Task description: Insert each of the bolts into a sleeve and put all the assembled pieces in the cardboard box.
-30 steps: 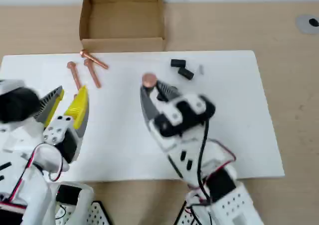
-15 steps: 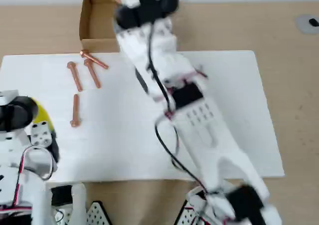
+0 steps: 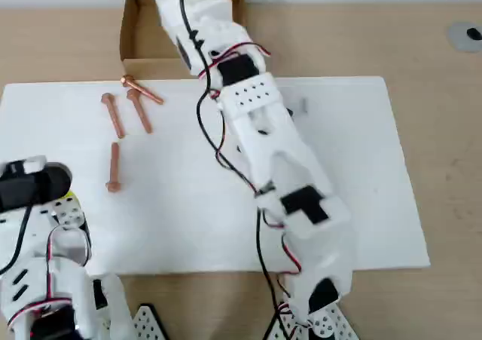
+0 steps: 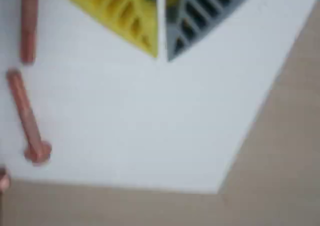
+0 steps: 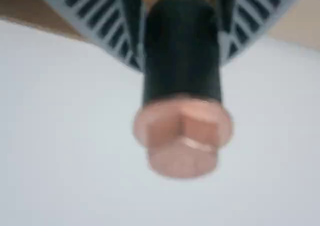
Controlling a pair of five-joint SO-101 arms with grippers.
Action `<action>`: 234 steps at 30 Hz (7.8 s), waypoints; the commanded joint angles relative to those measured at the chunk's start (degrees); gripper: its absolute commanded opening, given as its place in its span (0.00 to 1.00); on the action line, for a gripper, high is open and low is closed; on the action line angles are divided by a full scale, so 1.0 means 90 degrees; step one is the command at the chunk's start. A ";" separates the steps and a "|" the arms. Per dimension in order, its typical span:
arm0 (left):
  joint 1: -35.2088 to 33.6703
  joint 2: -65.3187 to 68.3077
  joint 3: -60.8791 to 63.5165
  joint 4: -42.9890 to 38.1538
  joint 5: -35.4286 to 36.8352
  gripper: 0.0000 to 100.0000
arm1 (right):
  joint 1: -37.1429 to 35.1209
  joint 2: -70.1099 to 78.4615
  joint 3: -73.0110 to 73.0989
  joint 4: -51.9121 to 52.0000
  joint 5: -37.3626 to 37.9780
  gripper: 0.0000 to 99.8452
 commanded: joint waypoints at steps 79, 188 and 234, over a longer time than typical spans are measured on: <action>-0.0059 0.0083 -0.0254 0.0772 0.0694 0.12 | 0.0874 0.4264 -0.7243 0.6252 0.1270 0.22; 0.1280 1.5204 -0.8215 -0.2100 0.4024 0.10 | 0.1382 -0.6911 0.3424 0.8459 0.0244 0.22; 0.0371 0.9529 -0.9856 0.2002 0.3077 0.01 | 0.0991 -0.6667 0.4010 0.8215 -0.0254 0.22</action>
